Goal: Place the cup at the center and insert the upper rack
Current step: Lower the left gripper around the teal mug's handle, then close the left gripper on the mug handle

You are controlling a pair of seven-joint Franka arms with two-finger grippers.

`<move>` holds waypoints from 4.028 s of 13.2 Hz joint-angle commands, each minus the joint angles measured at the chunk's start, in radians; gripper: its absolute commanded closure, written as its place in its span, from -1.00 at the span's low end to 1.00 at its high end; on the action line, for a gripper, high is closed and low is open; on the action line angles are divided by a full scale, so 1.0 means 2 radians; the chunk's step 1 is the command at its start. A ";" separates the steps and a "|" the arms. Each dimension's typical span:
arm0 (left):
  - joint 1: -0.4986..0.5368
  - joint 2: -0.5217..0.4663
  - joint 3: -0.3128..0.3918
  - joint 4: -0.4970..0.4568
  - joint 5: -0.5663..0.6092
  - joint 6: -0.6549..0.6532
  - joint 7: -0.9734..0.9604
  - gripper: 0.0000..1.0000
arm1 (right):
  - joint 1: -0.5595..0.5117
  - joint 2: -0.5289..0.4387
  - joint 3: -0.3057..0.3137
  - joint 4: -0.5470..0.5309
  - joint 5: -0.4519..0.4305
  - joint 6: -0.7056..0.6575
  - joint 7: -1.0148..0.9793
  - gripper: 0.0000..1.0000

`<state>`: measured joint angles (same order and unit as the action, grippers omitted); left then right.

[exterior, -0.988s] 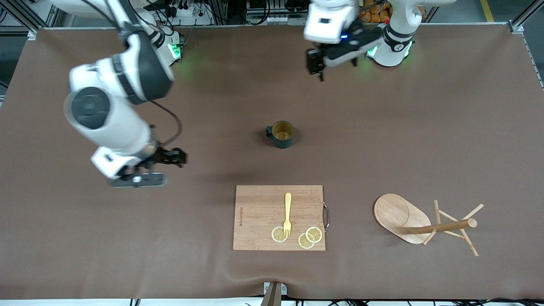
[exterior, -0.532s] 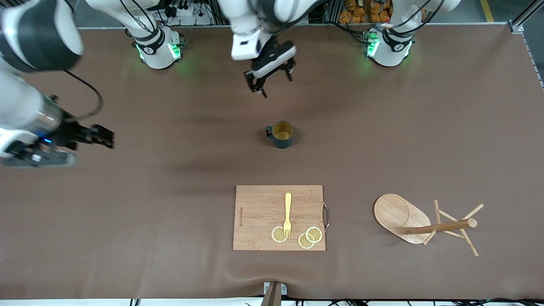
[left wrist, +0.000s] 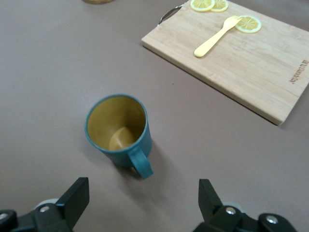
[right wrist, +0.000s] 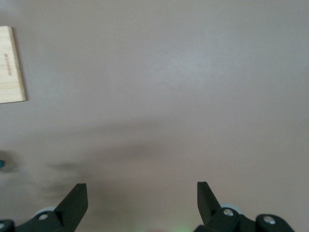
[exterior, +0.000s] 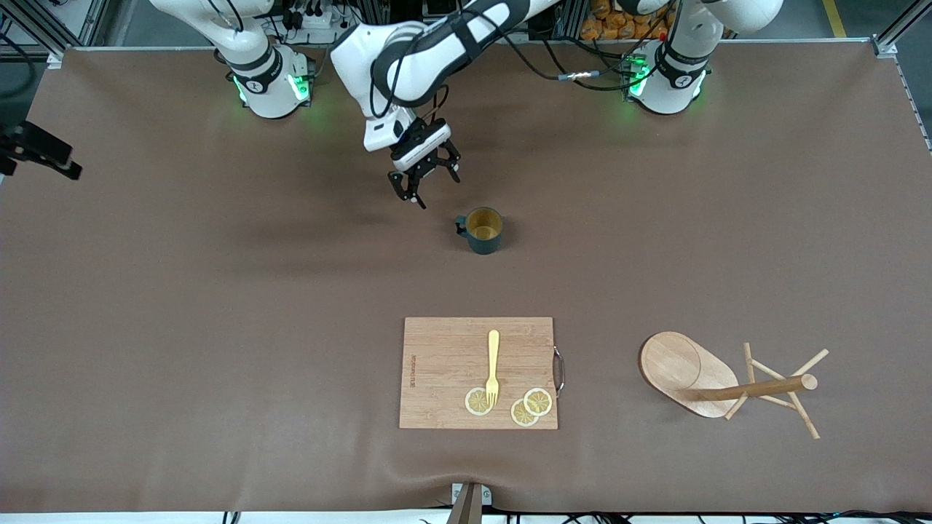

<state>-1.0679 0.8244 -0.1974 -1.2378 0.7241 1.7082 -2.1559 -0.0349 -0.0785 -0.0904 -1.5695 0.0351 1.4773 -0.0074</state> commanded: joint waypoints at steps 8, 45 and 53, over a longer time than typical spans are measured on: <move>-0.067 0.082 0.094 0.029 0.005 0.041 -0.070 -1.00 | 0.001 -0.006 -0.004 0.005 0.013 -0.031 0.057 -1.00; -0.091 0.102 0.121 0.023 0.001 -0.010 -0.165 1.00 | -0.005 0.000 -0.005 0.010 -0.001 -0.023 0.053 -1.00; -0.084 0.019 0.119 0.011 -0.041 -0.020 -0.131 1.00 | -0.005 0.000 -0.005 0.010 -0.001 -0.022 0.053 -1.00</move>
<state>-1.2364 0.9308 0.0346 -1.1843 0.6755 1.6902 -2.4516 -0.0351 -0.0793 -0.1085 -1.5628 0.0406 1.4364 0.0878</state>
